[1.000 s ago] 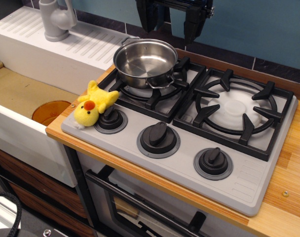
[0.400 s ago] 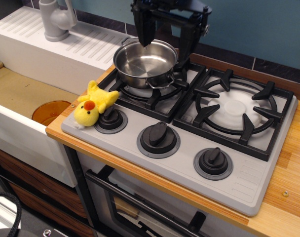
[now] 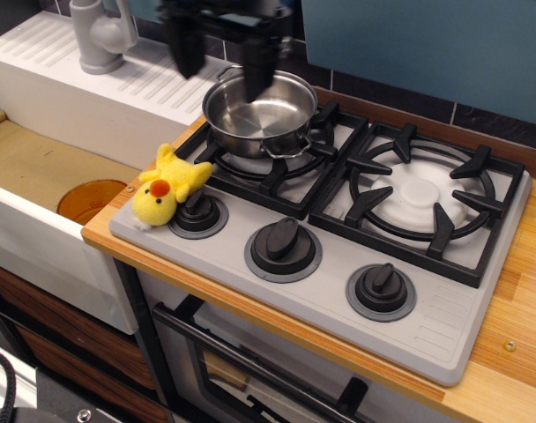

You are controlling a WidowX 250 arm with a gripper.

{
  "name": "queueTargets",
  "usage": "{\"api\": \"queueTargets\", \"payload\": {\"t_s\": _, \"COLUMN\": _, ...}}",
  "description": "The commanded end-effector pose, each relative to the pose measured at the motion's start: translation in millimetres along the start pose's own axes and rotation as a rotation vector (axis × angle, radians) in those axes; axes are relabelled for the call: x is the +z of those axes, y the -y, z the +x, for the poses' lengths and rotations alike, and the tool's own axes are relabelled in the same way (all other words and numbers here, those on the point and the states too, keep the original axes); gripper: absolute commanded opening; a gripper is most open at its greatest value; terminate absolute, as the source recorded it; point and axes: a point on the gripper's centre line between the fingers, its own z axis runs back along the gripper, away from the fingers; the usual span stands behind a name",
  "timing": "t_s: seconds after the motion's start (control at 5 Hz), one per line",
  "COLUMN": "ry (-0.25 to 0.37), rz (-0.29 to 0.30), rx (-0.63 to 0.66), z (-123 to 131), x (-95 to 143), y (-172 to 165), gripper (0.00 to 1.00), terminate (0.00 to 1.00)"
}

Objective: Put stuffedduck in pan

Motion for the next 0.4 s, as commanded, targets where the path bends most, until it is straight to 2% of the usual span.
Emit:
{"api": "queueTargets", "payload": {"t_s": 0.0, "ry": 0.114, "rz": 0.050, "rx": -0.014, "z": -8.4, "x": 5.1, "y": -25.8, "gripper": 1.00, "terminate": 0.00}}
{"api": "queueTargets", "payload": {"t_s": 0.2, "ry": 0.152, "rz": 0.056, "rx": -0.031, "z": -12.7, "x": -8.1, "y": -37.7, "gripper": 1.00, "terminate": 0.00}}
